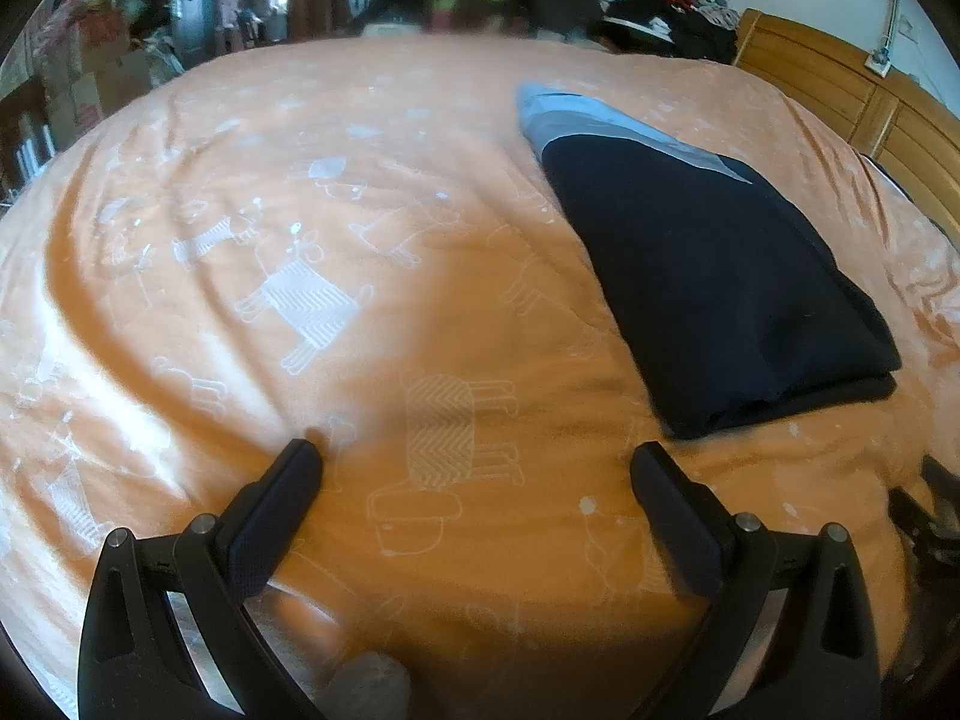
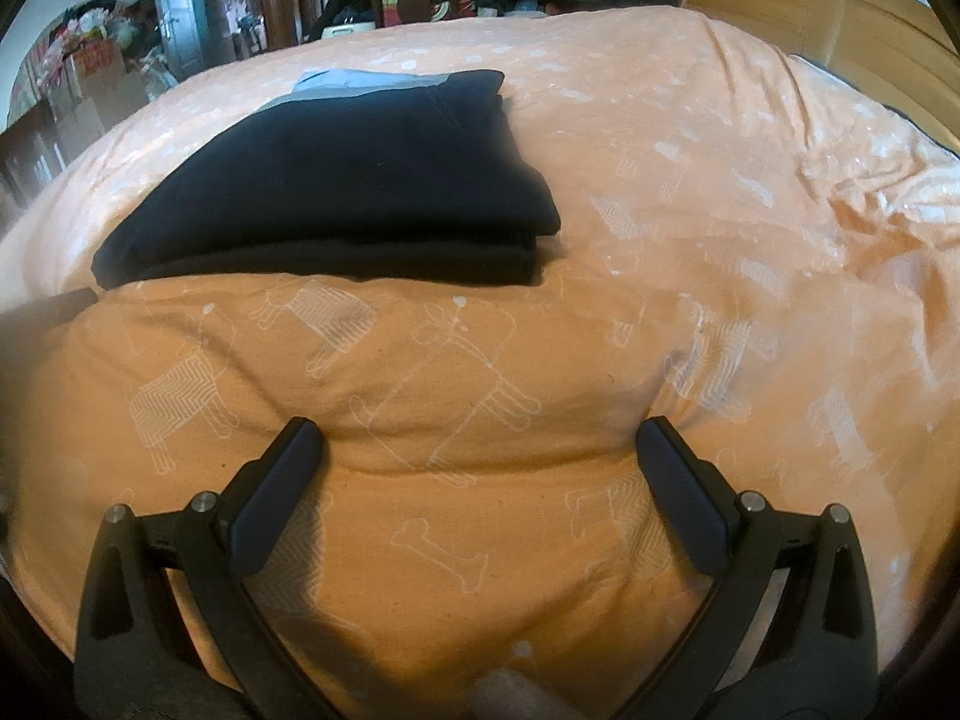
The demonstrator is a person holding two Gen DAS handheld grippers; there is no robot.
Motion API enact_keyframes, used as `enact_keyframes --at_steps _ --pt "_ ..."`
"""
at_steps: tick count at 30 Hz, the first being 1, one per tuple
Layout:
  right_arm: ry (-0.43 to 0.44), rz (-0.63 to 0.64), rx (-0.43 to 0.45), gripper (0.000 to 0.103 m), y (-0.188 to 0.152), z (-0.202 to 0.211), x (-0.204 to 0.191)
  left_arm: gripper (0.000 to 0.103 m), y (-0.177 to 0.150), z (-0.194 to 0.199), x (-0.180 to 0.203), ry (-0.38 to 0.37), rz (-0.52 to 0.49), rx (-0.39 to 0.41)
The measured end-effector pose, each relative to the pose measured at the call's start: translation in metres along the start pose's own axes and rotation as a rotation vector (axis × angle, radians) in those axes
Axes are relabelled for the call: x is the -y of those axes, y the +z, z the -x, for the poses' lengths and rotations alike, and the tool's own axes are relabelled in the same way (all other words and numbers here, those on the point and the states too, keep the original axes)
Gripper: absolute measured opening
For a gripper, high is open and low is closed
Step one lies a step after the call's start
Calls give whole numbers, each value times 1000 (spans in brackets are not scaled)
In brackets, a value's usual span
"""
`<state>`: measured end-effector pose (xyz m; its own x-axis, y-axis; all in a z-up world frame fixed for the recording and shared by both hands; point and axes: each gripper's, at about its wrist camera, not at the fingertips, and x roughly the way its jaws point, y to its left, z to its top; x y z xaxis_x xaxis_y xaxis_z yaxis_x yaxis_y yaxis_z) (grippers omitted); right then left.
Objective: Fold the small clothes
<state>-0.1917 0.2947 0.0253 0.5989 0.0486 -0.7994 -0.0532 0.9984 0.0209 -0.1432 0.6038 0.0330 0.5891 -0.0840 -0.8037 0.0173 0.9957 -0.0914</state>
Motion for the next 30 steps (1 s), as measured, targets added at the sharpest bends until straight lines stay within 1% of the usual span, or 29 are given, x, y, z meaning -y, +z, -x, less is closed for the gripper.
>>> enact_keyframes --at_steps 2,5,8,11,14,15,16,17,19,20,21,23,24,27,28,30 --pt "25 -12 -17 103 5 5 3 103 3 11 2 7 -2 8" --pt "76 -46 -10 103 18 19 10 103 9 35 9 21 -31 52" --pt "82 -45 53 103 40 48 7 103 21 70 19 33 -45 117" --pt "105 -16 155 103 72 95 -4 103 40 117 28 22 -25 203" --pt "109 24 278 103 101 151 -20 103 65 176 38 14 -22 331" --pt "98 34 322 103 110 172 -25 103 74 205 44 21 -27 402" --pt "87 38 353 103 114 187 -28 103 78 222 47 25 -28 444" --pt "77 36 394 103 120 210 -32 103 83 250 52 34 -28 517" --pt "97 24 425 103 124 233 -36 103 87 286 56 32 -29 617" --pt "114 5 416 103 128 241 -36 103 89 300 57 19 -27 652" --pt "119 -1 403 103 128 243 -37 103 91 310 58 -15 -16 662" --pt "113 13 377 103 128 243 -41 103 96 314 59 -50 -13 626" --pt "95 18 368 103 127 242 -45 103 98 312 63 -44 -17 602" --pt "57 22 358 103 116 244 -50 103 95 312 72 -13 -43 589" --pt "49 23 358 103 109 248 -52 103 93 311 75 -19 -46 582" --pt "46 23 348 103 106 249 -54 103 87 309 78 -37 -41 555"
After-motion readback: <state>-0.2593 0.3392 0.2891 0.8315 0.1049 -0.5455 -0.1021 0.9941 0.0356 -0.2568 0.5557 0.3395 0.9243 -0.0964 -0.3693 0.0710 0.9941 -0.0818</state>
